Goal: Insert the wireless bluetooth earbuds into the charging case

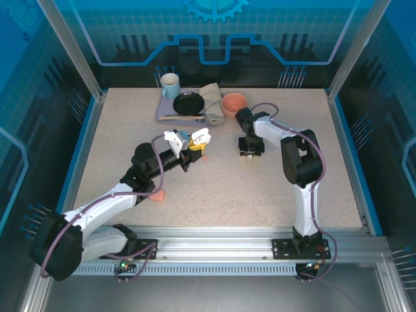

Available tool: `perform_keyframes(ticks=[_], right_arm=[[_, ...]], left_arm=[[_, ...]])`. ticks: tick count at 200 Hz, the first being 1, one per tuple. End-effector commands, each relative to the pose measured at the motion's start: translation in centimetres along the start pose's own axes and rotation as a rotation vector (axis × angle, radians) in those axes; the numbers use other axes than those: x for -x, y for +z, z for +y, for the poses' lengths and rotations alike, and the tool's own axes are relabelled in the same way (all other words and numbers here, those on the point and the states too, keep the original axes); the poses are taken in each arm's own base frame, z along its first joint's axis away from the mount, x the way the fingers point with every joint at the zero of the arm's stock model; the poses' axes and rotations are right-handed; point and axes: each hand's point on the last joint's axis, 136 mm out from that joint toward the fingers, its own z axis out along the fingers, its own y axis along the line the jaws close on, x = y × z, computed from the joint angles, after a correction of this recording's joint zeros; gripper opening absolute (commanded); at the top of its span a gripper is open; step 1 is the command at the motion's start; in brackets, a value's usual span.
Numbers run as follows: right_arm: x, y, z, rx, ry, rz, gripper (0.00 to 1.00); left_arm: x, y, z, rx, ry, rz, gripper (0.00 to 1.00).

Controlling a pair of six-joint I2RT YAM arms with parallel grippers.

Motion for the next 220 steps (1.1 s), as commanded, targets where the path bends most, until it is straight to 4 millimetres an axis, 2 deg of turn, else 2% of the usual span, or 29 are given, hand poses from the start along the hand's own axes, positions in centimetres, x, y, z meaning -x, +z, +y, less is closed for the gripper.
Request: perform_keyframes(ticks=[1, 118, 220], right_arm=[[-1.4, 1.3, -1.1, -0.055, 0.006, 0.038, 0.37], [-1.9, 1.1, -2.0, -0.054, 0.015, 0.035, 0.29], [-1.5, -0.4, -1.6, -0.013, 0.001, -0.009, 0.26]], left_arm=[[1.0, 0.0, 0.3, 0.008, -0.004, -0.034, 0.00], [1.2, 0.1, 0.4, 0.006, -0.010, -0.036, 0.00], [1.5, 0.3, 0.4, 0.003, -0.011, -0.038, 0.00]])
